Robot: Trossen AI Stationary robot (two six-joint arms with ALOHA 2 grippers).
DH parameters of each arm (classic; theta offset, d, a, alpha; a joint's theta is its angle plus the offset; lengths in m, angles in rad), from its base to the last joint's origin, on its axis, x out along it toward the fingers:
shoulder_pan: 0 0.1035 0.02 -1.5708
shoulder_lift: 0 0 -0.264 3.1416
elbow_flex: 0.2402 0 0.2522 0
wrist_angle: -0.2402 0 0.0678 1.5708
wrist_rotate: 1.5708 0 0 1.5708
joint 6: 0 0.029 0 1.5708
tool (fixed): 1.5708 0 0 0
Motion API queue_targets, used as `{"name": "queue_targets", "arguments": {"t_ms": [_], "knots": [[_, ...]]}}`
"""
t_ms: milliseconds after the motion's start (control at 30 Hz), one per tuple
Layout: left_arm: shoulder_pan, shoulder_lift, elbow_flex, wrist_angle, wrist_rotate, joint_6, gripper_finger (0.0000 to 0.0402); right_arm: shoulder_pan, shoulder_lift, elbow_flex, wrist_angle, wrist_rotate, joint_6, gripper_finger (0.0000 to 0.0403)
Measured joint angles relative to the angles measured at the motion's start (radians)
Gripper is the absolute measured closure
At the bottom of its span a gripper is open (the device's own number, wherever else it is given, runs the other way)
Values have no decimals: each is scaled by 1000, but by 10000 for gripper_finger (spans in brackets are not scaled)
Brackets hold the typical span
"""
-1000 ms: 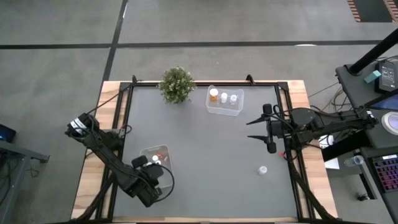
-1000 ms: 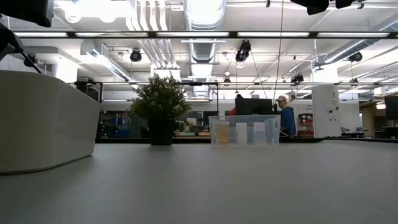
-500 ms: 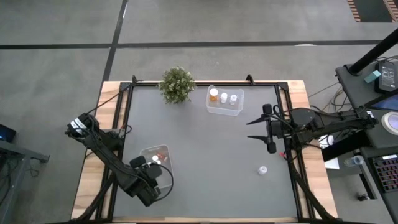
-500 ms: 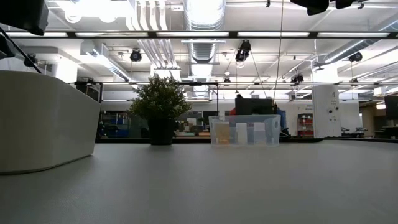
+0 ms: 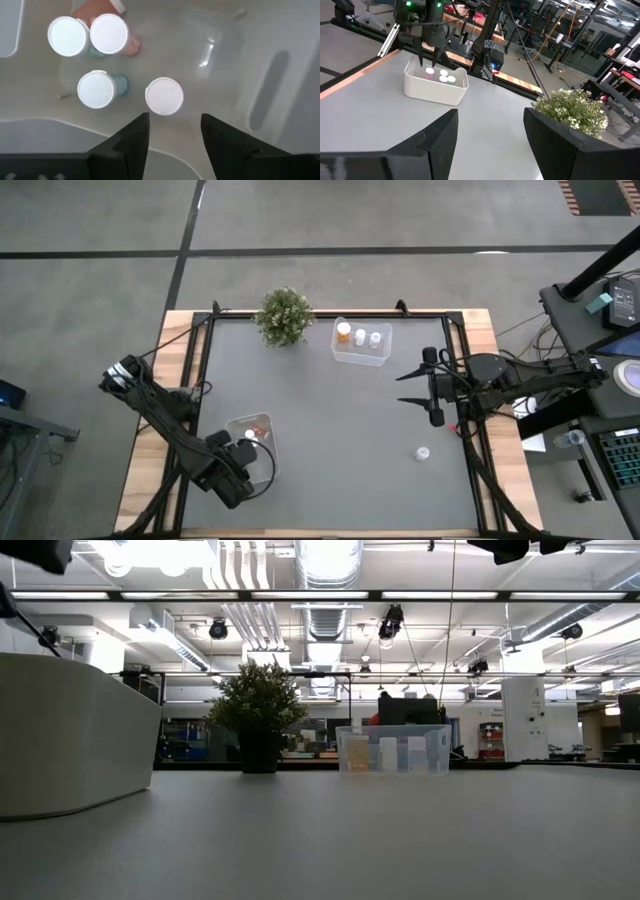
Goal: Pick and place medicine bottles into bin by pill shape (circle, oval)
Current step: Put the white capsule bottle into the transparent bin
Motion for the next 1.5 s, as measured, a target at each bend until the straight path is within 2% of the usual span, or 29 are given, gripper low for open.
{"name": "queue_targets", "arguments": {"t_ms": [267,400,533,700,767,933,1033,1167,1300,1367,1500], "knots": [[31,-123,13,32,-9,-1,239,0,0,0,2,8,18,184],[84,-173,32,95,-90,33,239,0,0,0,8,65,63,184],[133,-224,37,262,-204,318,239,0,0,0,9,113,139,184],[170,-265,37,425,-336,752,240,1,15,0,8,128,444,184],[177,-274,37,465,-387,905,240,1,37,0,17,72,584,184],[191,-280,5,559,-538,1200,240,2,150,35,28,-278,967,184],[202,-279,-15,586,-598,1335,240,2,238,79,-137,-365,1190,184],[227,-278,-24,594,-681,1396,240,19,369,172,-617,-369,1424,184],[249,-280,-24,594,-689,1395,240,75,480,264,-1046,-329,1529,184],[252,-281,-24,594,-689,1395,240,110,514,285,-1134,-295,1563,184],[256,-280,-24,592,-689,1395,240,174,542,299,-1104,-301,1633,184]]}}
